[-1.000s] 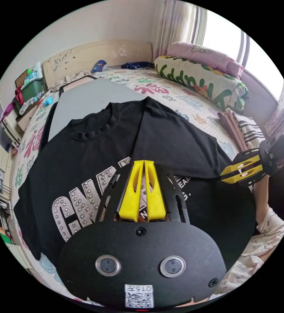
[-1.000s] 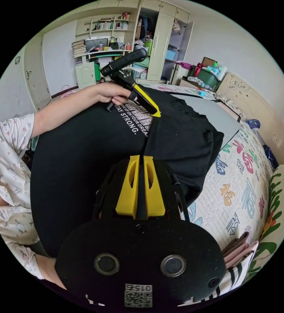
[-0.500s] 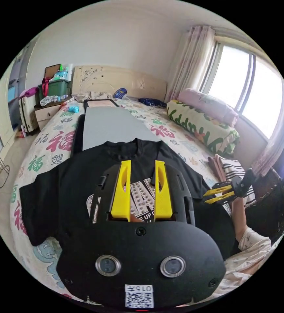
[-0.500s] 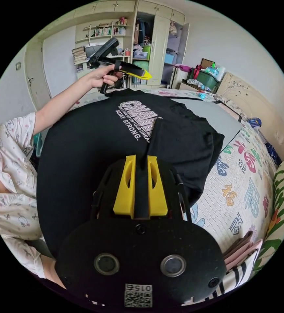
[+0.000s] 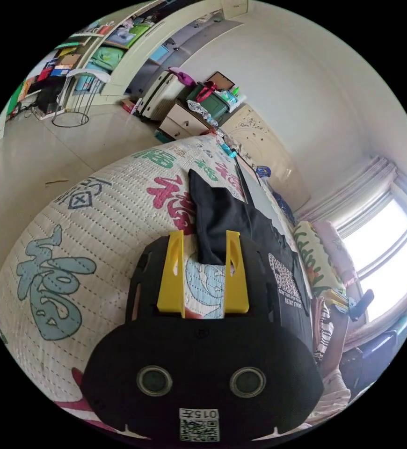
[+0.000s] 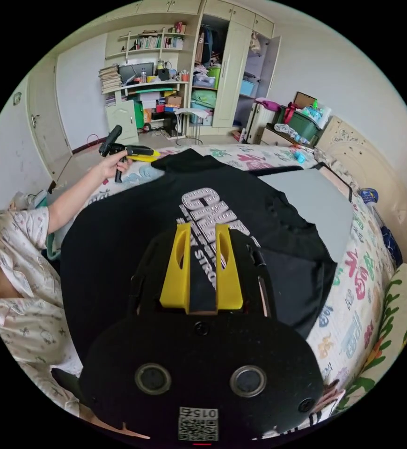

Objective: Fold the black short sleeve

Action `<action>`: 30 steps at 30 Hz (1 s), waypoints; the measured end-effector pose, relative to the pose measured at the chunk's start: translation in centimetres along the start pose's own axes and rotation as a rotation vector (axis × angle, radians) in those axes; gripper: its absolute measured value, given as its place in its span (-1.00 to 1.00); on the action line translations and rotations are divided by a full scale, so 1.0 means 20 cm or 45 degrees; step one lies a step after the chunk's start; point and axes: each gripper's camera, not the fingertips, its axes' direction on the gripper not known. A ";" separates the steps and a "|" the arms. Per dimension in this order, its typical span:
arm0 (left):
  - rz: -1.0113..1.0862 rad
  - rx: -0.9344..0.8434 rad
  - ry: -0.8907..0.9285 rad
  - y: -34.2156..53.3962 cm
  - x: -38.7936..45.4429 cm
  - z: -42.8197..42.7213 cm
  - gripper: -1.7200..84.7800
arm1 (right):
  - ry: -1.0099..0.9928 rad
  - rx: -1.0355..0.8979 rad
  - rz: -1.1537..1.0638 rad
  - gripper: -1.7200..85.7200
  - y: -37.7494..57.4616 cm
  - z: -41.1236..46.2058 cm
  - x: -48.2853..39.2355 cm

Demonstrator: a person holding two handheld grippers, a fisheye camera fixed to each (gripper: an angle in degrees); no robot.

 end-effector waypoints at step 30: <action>0.810 -0.031 -0.191 0.61 1.46 0.08 -0.96 | 0.064 -0.001 0.412 -0.94 -1.26 0.57 -0.37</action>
